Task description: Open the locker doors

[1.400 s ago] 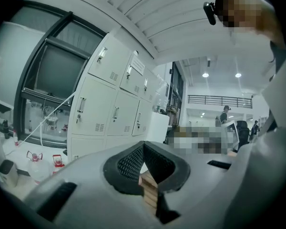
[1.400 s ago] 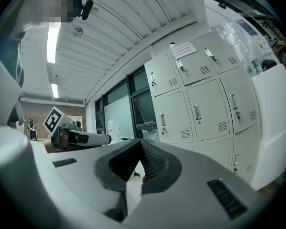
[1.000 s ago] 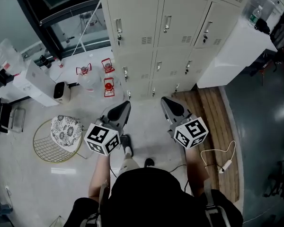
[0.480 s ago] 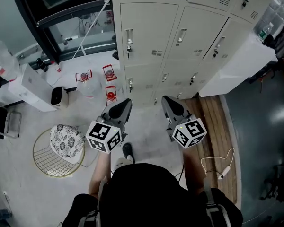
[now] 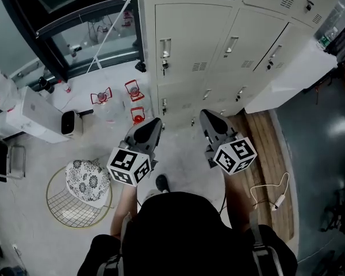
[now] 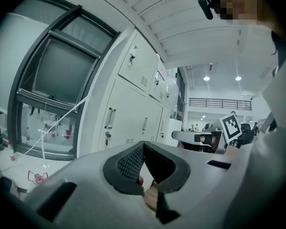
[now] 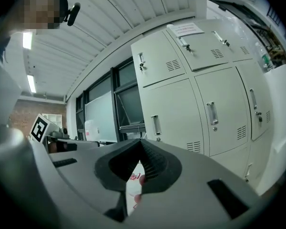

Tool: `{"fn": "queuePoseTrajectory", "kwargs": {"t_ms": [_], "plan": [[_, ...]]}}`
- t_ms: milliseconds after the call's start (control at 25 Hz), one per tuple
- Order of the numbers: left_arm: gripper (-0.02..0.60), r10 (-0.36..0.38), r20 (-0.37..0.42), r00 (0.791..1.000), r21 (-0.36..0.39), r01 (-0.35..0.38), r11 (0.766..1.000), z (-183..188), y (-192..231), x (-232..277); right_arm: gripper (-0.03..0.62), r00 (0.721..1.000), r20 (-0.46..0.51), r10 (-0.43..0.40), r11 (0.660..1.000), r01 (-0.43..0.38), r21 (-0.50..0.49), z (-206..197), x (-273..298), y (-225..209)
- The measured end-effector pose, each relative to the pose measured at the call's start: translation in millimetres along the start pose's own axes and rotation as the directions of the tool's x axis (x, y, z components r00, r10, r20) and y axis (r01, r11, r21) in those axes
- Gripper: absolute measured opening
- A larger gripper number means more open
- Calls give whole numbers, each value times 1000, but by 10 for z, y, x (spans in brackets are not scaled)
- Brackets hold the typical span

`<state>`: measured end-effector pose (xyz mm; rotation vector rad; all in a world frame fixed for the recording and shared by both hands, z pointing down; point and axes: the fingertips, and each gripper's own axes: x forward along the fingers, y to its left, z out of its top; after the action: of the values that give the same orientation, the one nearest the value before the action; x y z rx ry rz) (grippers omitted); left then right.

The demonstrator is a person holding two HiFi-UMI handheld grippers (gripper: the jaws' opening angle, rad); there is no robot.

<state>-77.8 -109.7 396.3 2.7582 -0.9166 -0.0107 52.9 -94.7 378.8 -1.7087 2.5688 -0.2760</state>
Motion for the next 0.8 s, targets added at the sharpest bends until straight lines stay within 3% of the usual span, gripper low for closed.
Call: {"fn": "queuePoseTrajectory", "kwargs": {"t_ms": [320,800], "plan": [[18,-25,-7,1000,-46,25,999,-45,317,-10,3,998,-46,-31,999,30,-26,-172,367,73],[18,-1,-9,1000,-42,1,999,5,366,22,3,998,-49,30,999,-32,-40,-93,913,-29]]}}
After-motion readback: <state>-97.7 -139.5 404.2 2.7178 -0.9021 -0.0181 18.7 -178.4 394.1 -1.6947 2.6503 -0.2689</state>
